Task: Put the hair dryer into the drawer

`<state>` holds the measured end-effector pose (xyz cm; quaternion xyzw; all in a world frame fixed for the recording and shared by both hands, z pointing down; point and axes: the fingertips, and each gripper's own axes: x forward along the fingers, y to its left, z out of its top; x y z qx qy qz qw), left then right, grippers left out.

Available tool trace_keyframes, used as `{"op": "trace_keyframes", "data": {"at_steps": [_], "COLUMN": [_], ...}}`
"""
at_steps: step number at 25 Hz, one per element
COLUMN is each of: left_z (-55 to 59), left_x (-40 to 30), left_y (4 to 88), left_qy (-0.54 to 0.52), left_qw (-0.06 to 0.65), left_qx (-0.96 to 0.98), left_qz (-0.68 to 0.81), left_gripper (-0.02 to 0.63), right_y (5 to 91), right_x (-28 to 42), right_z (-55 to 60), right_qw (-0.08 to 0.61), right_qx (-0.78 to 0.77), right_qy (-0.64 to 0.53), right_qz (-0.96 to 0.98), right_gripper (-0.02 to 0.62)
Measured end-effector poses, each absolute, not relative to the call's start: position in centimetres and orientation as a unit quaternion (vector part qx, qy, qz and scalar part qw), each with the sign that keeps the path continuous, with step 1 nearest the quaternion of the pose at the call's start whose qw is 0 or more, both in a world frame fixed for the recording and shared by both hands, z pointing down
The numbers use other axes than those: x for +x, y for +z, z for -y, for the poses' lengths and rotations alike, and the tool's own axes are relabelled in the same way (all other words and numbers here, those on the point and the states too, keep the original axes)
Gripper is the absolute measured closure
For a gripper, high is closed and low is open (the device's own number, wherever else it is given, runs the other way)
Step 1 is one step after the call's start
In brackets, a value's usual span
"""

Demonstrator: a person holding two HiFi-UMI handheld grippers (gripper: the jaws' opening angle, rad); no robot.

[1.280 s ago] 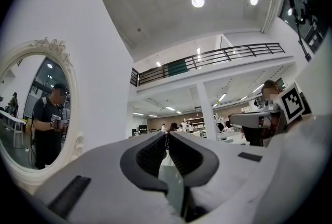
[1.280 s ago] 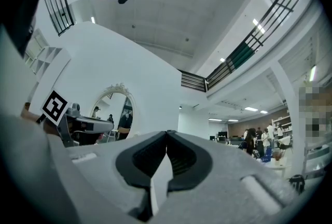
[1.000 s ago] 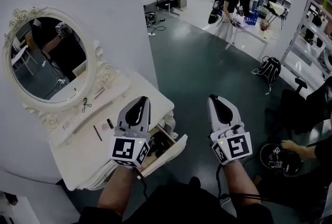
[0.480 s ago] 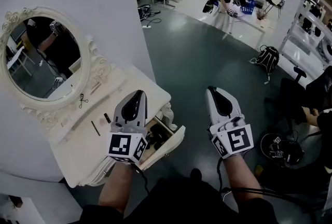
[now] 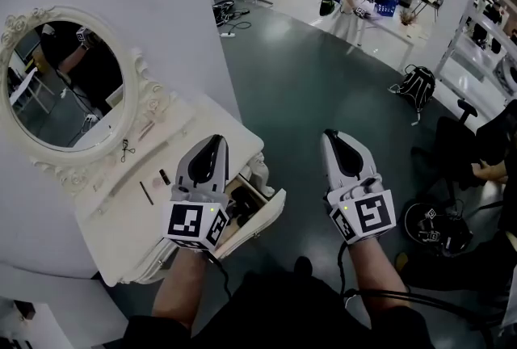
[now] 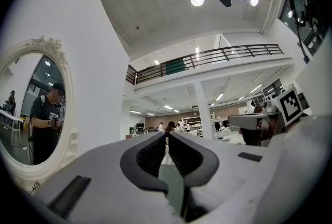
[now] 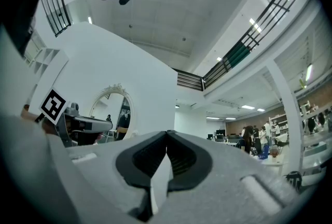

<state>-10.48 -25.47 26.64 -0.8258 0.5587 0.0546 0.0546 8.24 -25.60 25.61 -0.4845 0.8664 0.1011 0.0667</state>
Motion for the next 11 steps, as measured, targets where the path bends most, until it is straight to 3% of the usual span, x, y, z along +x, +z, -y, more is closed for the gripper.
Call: {"op": "trace_keyframes", "data": {"at_steps": [11], "left_z": [25.7], "left_x": [-9.4], "left_y": [27.2], "left_qy": [0.048], "left_qw": [0.054], "left_qx": [-0.825], "left_qz": [-0.56], "left_gripper": [0.588], "right_y": [26.2], "right_x": [9.5], "right_z": [25.8], "right_qw": [0.07], "right_qx": [-0.485], "right_qy": [0.095], "right_qz": [-0.867], "right_gripper": [0.595]}}
